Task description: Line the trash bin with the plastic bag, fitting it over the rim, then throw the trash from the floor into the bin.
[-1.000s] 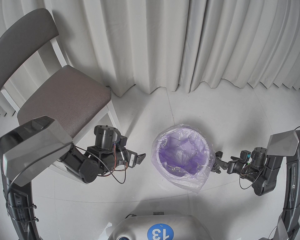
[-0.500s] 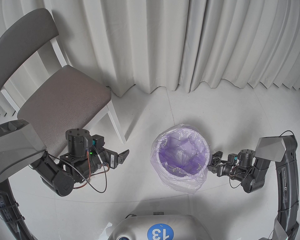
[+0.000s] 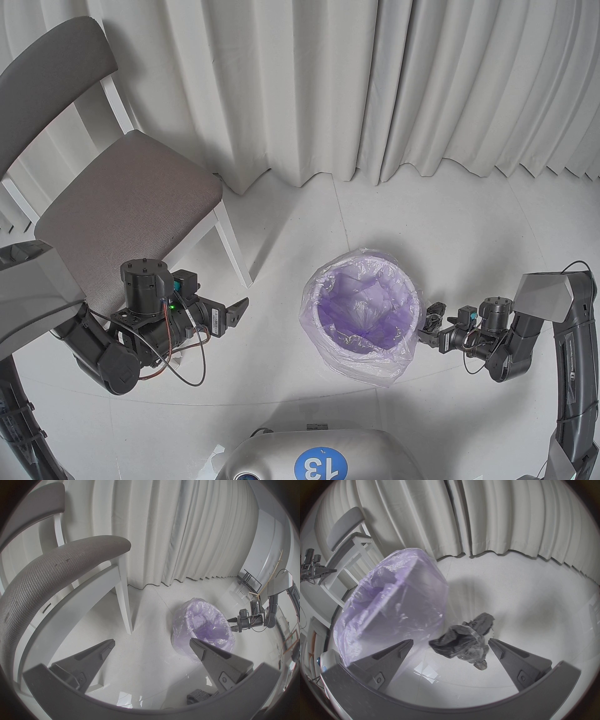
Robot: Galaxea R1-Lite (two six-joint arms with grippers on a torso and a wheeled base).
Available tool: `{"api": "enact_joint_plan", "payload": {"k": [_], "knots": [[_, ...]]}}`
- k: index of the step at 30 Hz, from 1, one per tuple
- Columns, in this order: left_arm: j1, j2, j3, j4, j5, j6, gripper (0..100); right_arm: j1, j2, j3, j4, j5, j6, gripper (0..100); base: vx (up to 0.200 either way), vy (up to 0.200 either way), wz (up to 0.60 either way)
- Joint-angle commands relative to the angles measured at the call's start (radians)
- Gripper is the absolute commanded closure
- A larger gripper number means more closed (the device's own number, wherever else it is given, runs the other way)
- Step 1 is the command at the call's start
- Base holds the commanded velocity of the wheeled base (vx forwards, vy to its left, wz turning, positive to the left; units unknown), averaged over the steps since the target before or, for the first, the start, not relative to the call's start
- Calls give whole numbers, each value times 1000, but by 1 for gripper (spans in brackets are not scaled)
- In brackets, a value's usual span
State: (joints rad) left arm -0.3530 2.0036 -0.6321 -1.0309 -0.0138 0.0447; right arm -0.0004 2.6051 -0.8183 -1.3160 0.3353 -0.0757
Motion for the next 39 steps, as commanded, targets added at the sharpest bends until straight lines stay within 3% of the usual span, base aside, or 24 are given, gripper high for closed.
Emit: {"api": "enact_joint_plan", "payload": {"k": [1,23,39], "knots": [[-4,12,9,-26,2,1,0,-26,3,-32,38,1,-7,0,0,0,0],[-12,57,46,-130,11,12,0,-44,30,-490,613,-2,-12,0,0,0,0],[-15,89,63,-173,11,12,0,-41,33,-611,856,-1,-10,0,0,0,0]]}}
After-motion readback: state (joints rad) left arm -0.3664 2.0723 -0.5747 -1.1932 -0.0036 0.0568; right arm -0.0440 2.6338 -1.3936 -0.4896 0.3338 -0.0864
